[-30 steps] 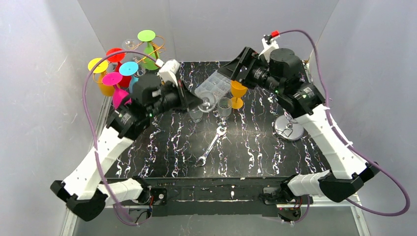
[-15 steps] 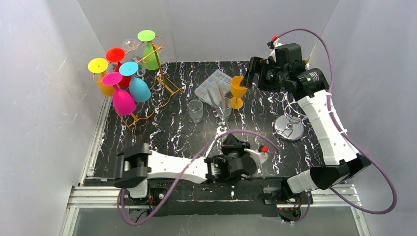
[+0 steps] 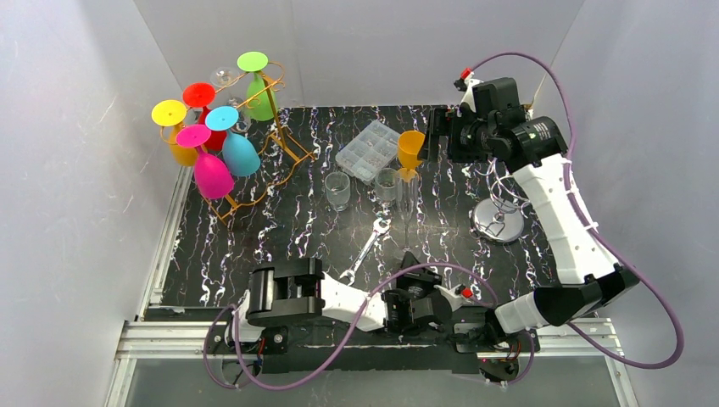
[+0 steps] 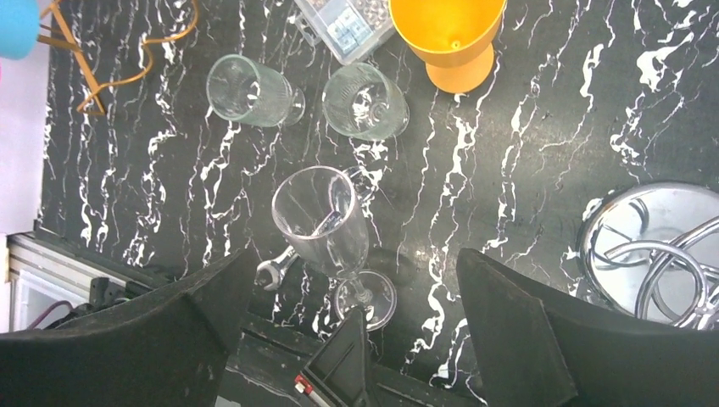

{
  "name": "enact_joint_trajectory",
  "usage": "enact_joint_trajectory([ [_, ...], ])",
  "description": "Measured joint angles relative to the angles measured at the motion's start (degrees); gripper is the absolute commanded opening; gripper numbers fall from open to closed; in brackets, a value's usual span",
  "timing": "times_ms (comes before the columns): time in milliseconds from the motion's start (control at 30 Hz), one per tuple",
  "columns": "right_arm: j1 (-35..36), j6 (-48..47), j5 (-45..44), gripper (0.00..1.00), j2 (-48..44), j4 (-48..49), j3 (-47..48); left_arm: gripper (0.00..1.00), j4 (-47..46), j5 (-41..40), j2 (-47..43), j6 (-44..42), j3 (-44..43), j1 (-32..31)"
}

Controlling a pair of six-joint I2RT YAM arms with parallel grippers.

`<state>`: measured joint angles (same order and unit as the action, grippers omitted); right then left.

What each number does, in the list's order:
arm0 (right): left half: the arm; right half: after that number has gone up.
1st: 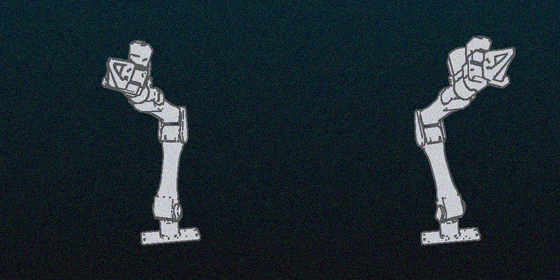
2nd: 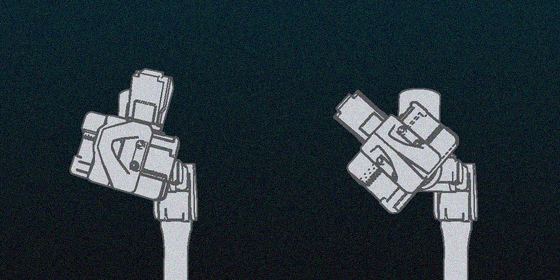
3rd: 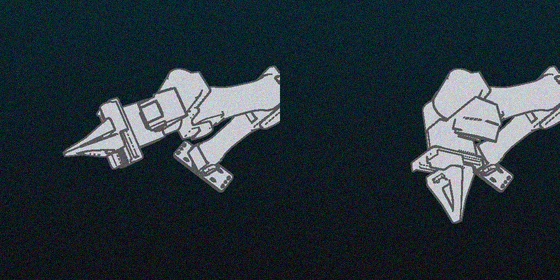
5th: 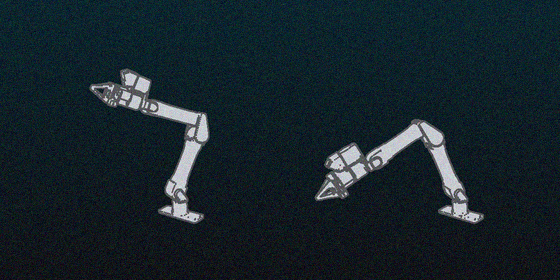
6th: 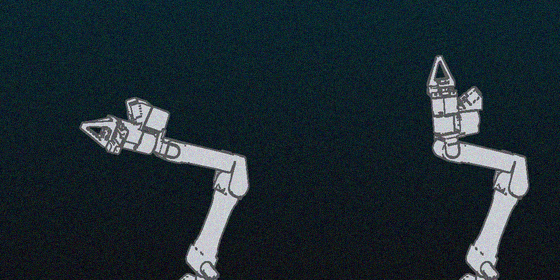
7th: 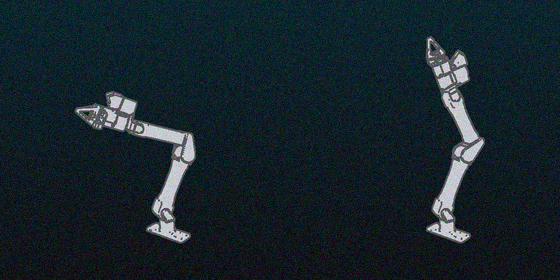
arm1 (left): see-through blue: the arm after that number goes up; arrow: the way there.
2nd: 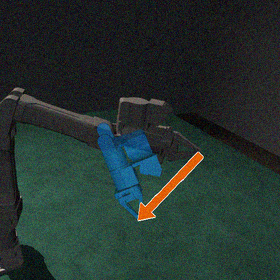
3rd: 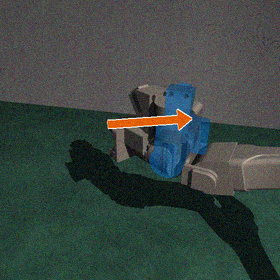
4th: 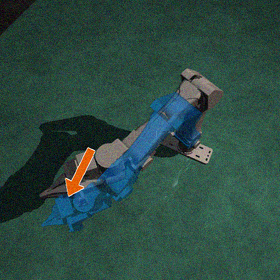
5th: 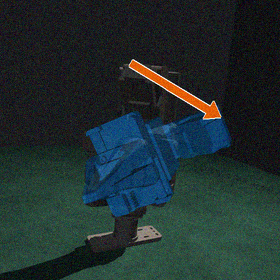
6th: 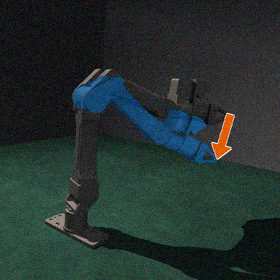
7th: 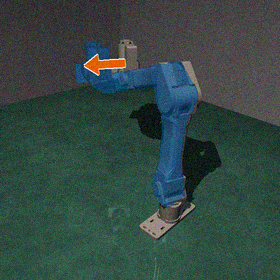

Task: Take the wine glass off the wine glass rack
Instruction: Place the wine glass at the center of the board.

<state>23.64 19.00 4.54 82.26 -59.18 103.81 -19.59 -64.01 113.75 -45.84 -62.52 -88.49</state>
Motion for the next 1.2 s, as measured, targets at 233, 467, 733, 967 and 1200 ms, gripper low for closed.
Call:
enact_joint_trajectory([
  [233, 0.00, -1.53, -1.14, 0.88, 4.09, -2.56, 1.49, 0.00, -8.63, 0.17, 5.25, -5.42, 0.02, -0.26],
  [467, 0.50, -2.78, -1.53, 0.77, 7.82, -4.39, 1.44, 0.00, -16.11, 0.35, 9.75, -11.13, 0.24, -0.09],
  [733, 1.86, -2.93, -4.07, 0.70, 8.35, -5.60, 1.42, 0.00, -19.45, 0.17, 10.49, -12.76, 0.26, 0.66],
  [967, 3.41, -2.97, -5.68, 0.62, 10.78, -6.05, 1.29, 0.00, -20.48, -0.04, 10.58, -12.90, 0.35, 0.98],
  [1200, 4.02, -2.95, -5.95, 0.55, 11.63, -6.34, -0.35, 0.00, -20.72, -0.11, 10.62, -12.81, 0.81, 1.18],
])
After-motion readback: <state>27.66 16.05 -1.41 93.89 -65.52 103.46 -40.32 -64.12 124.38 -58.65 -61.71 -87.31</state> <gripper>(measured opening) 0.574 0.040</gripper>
